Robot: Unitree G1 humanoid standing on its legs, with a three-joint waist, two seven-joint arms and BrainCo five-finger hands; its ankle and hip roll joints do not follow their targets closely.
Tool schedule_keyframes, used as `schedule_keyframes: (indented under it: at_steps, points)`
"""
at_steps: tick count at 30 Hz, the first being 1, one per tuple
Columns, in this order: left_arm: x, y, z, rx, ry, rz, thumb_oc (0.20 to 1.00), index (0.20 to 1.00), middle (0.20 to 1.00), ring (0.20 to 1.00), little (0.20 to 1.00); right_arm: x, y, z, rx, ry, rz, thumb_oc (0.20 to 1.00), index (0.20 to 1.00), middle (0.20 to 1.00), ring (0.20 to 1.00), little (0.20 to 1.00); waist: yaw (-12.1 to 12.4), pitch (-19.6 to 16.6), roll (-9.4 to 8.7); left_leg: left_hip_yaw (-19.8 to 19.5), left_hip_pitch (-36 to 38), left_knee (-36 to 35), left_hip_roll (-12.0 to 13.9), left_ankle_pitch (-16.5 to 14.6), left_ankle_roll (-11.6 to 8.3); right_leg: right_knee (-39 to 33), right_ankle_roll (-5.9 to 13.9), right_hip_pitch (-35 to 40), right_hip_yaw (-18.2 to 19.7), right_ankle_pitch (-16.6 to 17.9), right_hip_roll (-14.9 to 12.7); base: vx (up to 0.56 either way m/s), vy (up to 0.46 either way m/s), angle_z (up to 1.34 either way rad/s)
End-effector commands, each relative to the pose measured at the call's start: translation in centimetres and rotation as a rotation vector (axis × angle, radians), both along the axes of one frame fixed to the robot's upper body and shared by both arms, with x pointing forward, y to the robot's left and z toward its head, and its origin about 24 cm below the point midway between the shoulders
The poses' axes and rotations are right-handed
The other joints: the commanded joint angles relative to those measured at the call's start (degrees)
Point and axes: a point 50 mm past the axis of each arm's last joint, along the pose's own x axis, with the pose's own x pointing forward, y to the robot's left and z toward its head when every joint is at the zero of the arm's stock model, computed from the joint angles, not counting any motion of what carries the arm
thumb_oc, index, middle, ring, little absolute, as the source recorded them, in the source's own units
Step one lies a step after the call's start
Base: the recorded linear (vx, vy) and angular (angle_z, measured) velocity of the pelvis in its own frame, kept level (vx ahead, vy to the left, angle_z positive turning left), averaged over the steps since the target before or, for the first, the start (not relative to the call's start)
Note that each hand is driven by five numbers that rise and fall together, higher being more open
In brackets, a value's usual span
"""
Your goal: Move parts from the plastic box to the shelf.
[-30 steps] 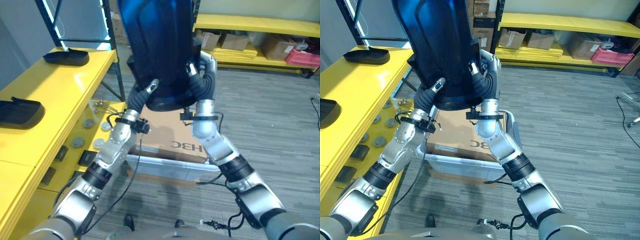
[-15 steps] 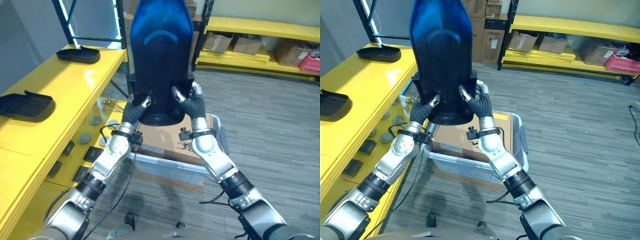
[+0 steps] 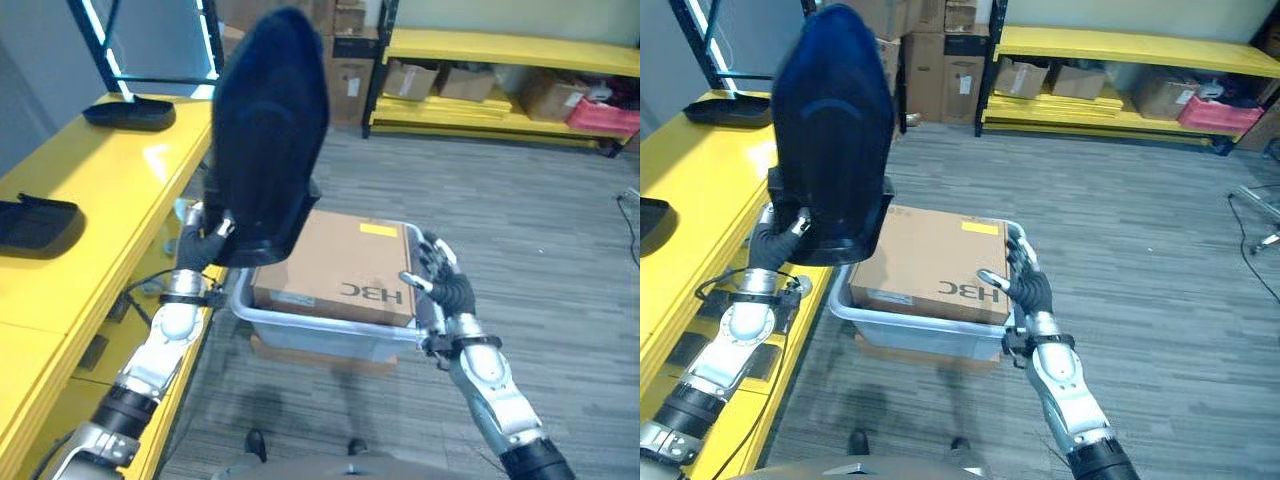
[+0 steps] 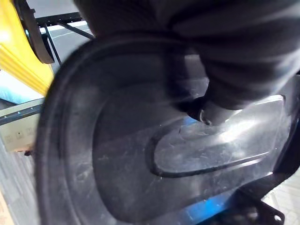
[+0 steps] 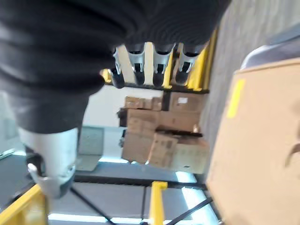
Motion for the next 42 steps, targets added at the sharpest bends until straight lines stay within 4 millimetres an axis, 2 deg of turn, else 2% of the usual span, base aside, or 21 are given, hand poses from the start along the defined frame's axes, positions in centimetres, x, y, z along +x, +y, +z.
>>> schedule_keyframes:
  at_steps: [1,3,4,6,8,9,10,15,18,20,21,22,23,27,32,34,35,38,39,40,42]
  points:
    - [-0.6,1.2,5.7,-0.150,-0.324,-0.071,0.200,0.200,0.200,0.200,0.200,-0.8,0.4,-5.0,0.175,0.290,0.060,1.000,1.000,1.000,1.000,1.000,0.52,1.10,-1.44,0.27,4.44,0.05,0.47,-9.53,0.18,0.32,0.13,0.91,-0.64,-4.44,-0.14,0.01,-0.013,-0.08]
    - [-1.5,1.5,6.2,-0.163,-0.358,-0.083,0.200,0.200,0.200,0.200,0.200,-4.3,-0.2,-10.6,0.137,0.625,0.055,1.000,1.000,1.000,1.000,1.000,1.25,1.38,-1.75,-0.48,4.60,0.05,0.33,-9.81,0.01,0.38,0.04,1.48,-1.06,-4.91,-0.16,0.01,-0.034,-0.04]
    - [-1.5,1.5,6.2,-0.163,-0.358,-0.083,0.200,0.200,0.200,0.200,0.200,-4.3,-0.2,-10.6,0.137,0.625,0.056,1.000,1.000,1.000,1.000,1.000,1.21,1.29,-1.77,-0.50,4.40,0.05,0.32,-9.66,0.01,0.33,0.02,1.31,-1.08,-4.76,-0.16,0.01,-0.057,0.02]
    - [-2.0,1.4,7.1,-0.197,-0.380,-0.120,0.200,0.200,0.200,0.200,0.200,-7.5,-1.3,-14.3,-0.061,0.880,0.054,1.000,1.000,1.000,1.000,1.000,2.65,1.68,-1.89,-1.60,4.18,0.05,0.33,-9.45,-0.13,0.71,-0.29,1.71,-1.80,-5.02,-0.17,-0.01,-0.089,0.07]
    - [-2.2,1.0,7.6,-0.234,-0.372,-0.180,0.200,0.200,0.200,0.200,0.200,-10.0,-2.8,-16.5,-0.212,1.060,0.013,1.000,1.000,1.000,1.000,1.000,4.55,2.27,-1.82,-3.37,4.02,0.05,0.28,-9.20,-0.16,1.39,-0.73,2.41,-2.84,-5.65,0.00,-0.01,-0.109,0.11]
    - [-2.2,1.0,7.6,-0.234,-0.372,-0.180,0.200,0.200,0.200,0.200,0.200,-10.0,-2.8,-16.5,-0.212,1.060,0.013,1.000,1.000,1.000,1.000,1.000,4.51,2.24,-1.83,-3.40,3.97,0.05,0.28,-9.18,-0.16,1.40,-0.73,2.37,-2.87,-5.65,0.00,0.00,-0.206,0.41]
    - [-1.7,-0.2,7.7,-0.226,-0.335,-0.205,0.200,0.200,0.200,0.200,0.200,-12.2,-3.4,-18.3,-0.204,1.229,-0.036,1.000,1.000,1.000,1.000,1.000,7.45,2.76,-1.38,-5.88,3.74,0.05,0.23,-8.54,-0.09,3.27,-1.53,2.83,-4.48,-6.66,0.24,0.01,-0.168,0.48]
    - [-1.4,-0.1,7.6,-0.281,-0.284,-0.216,0.200,0.200,0.200,0.200,0.200,-13.1,-2.6,-19.4,-0.067,1.387,-0.091,1.000,1.000,1.000,1.000,1.000,11.17,3.38,-0.34,-8.79,3.70,0.05,0.66,-7.60,-0.64,4.48,-2.92,3.80,-7.41,-8.36,0.74,0.02,-0.143,0.51]
    - [-2.6,0.6,7.7,-0.361,-0.294,-0.206,0.200,0.200,0.200,0.200,0.200,-14.4,-2.3,-19.7,-0.104,1.538,0.010,1.000,1.000,1.000,1.000,1.000,15.05,4.64,1.45,-10.47,1.63,0.05,2.23,-4.56,-3.76,5.20,-4.66,4.30,-11.51,-10.05,1.97,-0.03,-0.115,0.53]
    - [-2.8,0.8,7.8,-0.369,-0.300,-0.204,0.200,0.200,0.200,0.200,0.200,-14.3,-2.3,-19.7,-0.147,1.545,0.045,1.000,1.000,1.000,1.000,1.000,15.69,5.03,1.78,-10.67,0.73,0.05,2.47,-3.62,-4.53,5.41,-4.81,4.37,-12.44,-10.26,2.19,-0.05,-0.040,0.63]
    - [-3.0,1.0,7.8,-0.375,-0.297,-0.240,0.200,0.200,0.200,0.200,0.200,-13.9,-2.2,-19.7,-0.212,1.531,0.095,1.000,1.000,1.000,1.000,1.000,17.09,6.24,2.50,-8.07,-1.45,0.50,2.92,-2.07,-5.64,7.20,-5.02,4.82,-16.01,-11.21,2.25,-0.09,-0.030,0.86]
    - [-3.1,0.9,7.8,-0.372,-0.293,-0.256,0.200,0.200,0.200,0.200,0.200,-13.6,-2.1,-19.6,-0.209,1.521,0.093,1.000,1.000,1.000,1.000,1.000,17.17,6.62,2.61,-6.35,-1.82,0.82,3.10,-1.87,-5.64,7.88,-5.05,4.89,-17.44,-11.42,2.09,-0.15,-0.054,1.78]
    - [-3.2,0.6,7.7,-0.371,-0.278,-0.344,0.200,0.200,0.200,0.200,0.200,-12.5,-1.8,-19.4,-0.150,1.491,0.054,1.000,1.000,1.000,1.000,1.000,17.11,7.47,2.08,-0.66,-1.91,3.46,3.36,-3.36,-5.33,9.10,-4.94,4.80,-20.33,-12.20,1.23,-0.16,0.008,2.16]
    - [-3.5,0.4,7.3,-0.360,-0.278,-0.393,0.200,0.200,0.200,0.200,0.200,-10.9,-2.4,-18.9,-0.149,1.490,0.038,1.000,1.000,1.000,1.000,1.000,16.68,7.36,0.26,5.51,-2.11,14.14,1.70,-11.07,-2.14,7.77,-5.04,4.42,-23.07,-9.58,-0.80,-0.12,0.115,1.33]
    - [-3.3,-0.5,7.9,-0.294,-0.277,-0.447,0.200,0.200,0.200,0.200,0.200,-11.3,-1.7,-19.1,-0.035,1.465,0.112,1.000,1.000,1.000,1.000,1.000,15.08,5.53,1.01,11.81,1.50,10.37,1.58,-11.95,-0.89,7.23,-4.46,5.11,-25.91,-9.18,-0.94,-0.02,0.230,0.56]
    - [-3.3,-0.8,8.3,-0.252,-0.291,-0.480,0.200,0.200,0.200,0.200,0.200,-11.5,-0.9,-19.3,-0.006,1.476,0.156,1.000,1.000,1.000,1.000,1.000,14.54,4.67,1.84,10.59,2.92,6.94,0.68,-10.67,-0.66,9.08,-3.81,4.19,-25.18,-9.62,-1.69,0.01,0.302,0.61]
    - [-3.1,-0.9,9.6,-0.222,-0.325,-0.524,0.200,0.200,0.200,0.200,0.200,-11.3,-1.1,-19.2,-0.131,1.440,0.215,1.000,1.000,1.000,1.000,1.000,14.38,4.08,2.57,10.09,3.68,5.40,-0.22,-10.53,0.50,11.80,-2.95,3.37,-25.63,-9.75,-3.48,0.01,0.249,0.16]
    - [-2.7,-1.0,10.9,-0.194,-0.353,-0.536,0.200,0.200,0.200,0.200,0.200,-10.9,-1.2,-19.2,-0.191,1.396,0.207,1.000,1.000,1.000,1.000,1.000,13.33,3.77,3.47,8.91,4.87,3.19,-1.29,-10.21,1.87,17.92,-2.27,1.29,-24.32,-10.00,-6.15,0.06,0.220,0.20]
    - [-2.5,-1.1,11.0,-0.196,-0.354,-0.536,0.200,0.200,0.200,0.200,0.200,-10.8,-1.1,-19.2,-0.191,1.394,0.201,1.000,1.000,1.000,1.000,1.000,12.60,3.89,3.52,8.18,5.23,2.45,-1.61,-10.00,2.27,19.39,-1.91,0.46,-22.19,-10.07,-5.91,0.11,0.096,0.11]
    - [-2.1,-1.4,11.2,-0.216,-0.354,-0.553,0.200,0.200,0.200,0.200,0.200,-10.9,-1.1,-19.2,-0.172,1.404,0.186,1.000,1.000,1.000,1.000,1.000,10.86,4.19,3.36,5.87,5.71,1.25,-2.31,-9.96,2.90,19.67,-1.42,-1.10,-17.57,-10.23,-3.80,0.13,0.051,0.23]
    - [-1.8,-2.0,11.2,-0.230,-0.355,-0.595,0.200,0.200,0.200,0.200,0.200,-11.4,-1.1,-19.3,-0.139,1.419,0.176,1.000,1.000,1.000,1.000,1.000,8.57,4.66,3.24,2.82,5.02,0.61,-3.08,-8.88,3.49,17.16,-2.23,-2.91,-12.62,-9.06,-0.12,0.07,0.008,0.85]
